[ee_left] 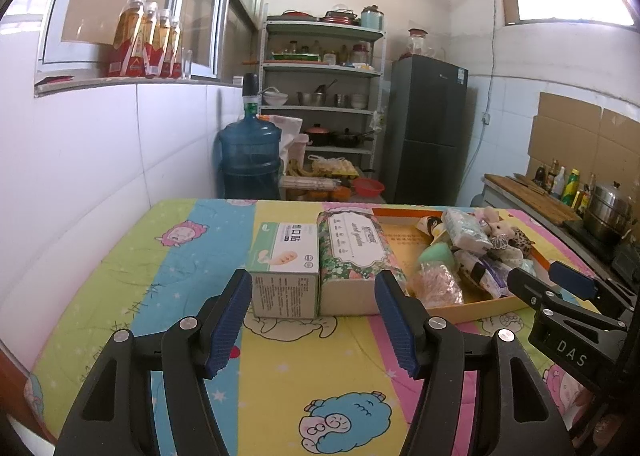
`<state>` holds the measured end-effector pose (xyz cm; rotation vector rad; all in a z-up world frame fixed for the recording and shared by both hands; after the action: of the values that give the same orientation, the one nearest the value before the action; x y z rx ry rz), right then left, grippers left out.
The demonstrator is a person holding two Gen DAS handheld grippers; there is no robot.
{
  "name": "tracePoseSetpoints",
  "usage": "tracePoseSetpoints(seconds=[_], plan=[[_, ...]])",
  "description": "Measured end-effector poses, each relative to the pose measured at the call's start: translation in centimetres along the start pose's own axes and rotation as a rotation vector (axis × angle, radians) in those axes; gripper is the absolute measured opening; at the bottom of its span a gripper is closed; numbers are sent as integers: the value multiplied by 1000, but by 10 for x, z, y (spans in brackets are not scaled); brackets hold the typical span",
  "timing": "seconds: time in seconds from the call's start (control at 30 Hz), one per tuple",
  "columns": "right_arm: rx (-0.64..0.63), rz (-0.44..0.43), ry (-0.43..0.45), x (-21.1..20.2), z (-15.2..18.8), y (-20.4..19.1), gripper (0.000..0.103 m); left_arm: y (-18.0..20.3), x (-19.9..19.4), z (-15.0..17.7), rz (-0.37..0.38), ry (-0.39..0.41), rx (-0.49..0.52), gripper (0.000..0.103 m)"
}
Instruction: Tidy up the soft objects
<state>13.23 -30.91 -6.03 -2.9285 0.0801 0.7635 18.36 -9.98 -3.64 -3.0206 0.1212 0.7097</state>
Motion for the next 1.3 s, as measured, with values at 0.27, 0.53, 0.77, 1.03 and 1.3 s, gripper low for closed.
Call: tracePoseSetpoints(seconds=[0.27, 0.53, 0.77, 1.03, 1.3], plan=[[2, -3, -3, 0, 0, 1, 60, 0, 0, 0, 0, 0, 0, 66], [2, -3, -4, 1, 0, 1, 60, -1, 0, -1, 1, -1, 0, 66], [4, -6, -7, 1, 1, 0, 60, -1, 1, 0, 0, -4, 0, 66], [5, -7, -9, 2, 1, 0, 60, -1, 1, 2, 0, -5, 0, 65], [5, -8, -9, 2, 1, 0, 60, -1, 1, 1, 0, -6, 1, 66]])
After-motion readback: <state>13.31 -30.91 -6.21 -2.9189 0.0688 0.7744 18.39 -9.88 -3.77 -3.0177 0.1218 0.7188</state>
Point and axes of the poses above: each gripper's, at about its wrist camera, not at the fingertips, and x roughly the way its jaws point, y to its right, z to its underside, the point moved 8 cm from there along x, roughly the way its jaws point, and after that the axes turned 10 degrees about -z, right-handed, at the moved point
